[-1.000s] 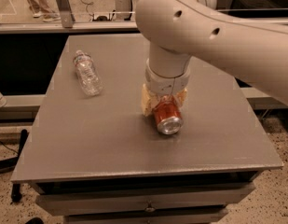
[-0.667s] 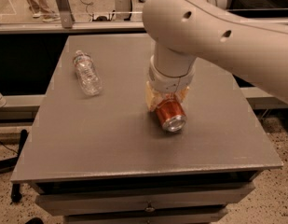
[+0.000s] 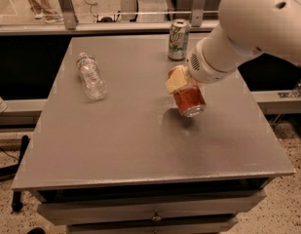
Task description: Place coke can upright
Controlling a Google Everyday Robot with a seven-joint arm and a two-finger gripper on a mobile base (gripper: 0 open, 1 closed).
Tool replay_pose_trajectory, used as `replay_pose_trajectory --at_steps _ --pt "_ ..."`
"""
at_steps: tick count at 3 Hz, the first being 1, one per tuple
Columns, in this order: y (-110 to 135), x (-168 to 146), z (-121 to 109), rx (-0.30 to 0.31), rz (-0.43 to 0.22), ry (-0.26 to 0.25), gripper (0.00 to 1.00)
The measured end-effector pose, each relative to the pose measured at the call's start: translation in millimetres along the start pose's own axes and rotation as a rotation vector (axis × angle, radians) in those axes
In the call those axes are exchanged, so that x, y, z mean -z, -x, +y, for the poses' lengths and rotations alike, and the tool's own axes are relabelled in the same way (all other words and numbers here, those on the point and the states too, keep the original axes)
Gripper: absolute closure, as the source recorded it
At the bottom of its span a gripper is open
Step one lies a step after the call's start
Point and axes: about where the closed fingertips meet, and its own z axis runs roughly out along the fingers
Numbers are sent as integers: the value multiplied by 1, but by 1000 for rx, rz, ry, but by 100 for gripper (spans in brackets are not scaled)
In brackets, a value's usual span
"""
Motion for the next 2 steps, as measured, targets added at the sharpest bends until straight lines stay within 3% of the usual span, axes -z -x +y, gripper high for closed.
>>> replay_pose_trajectory --at_steps 1,2 --pt "13 14 -12 -19 -178 102 100" --pt "34 22 -1 -31 -372 216 100"
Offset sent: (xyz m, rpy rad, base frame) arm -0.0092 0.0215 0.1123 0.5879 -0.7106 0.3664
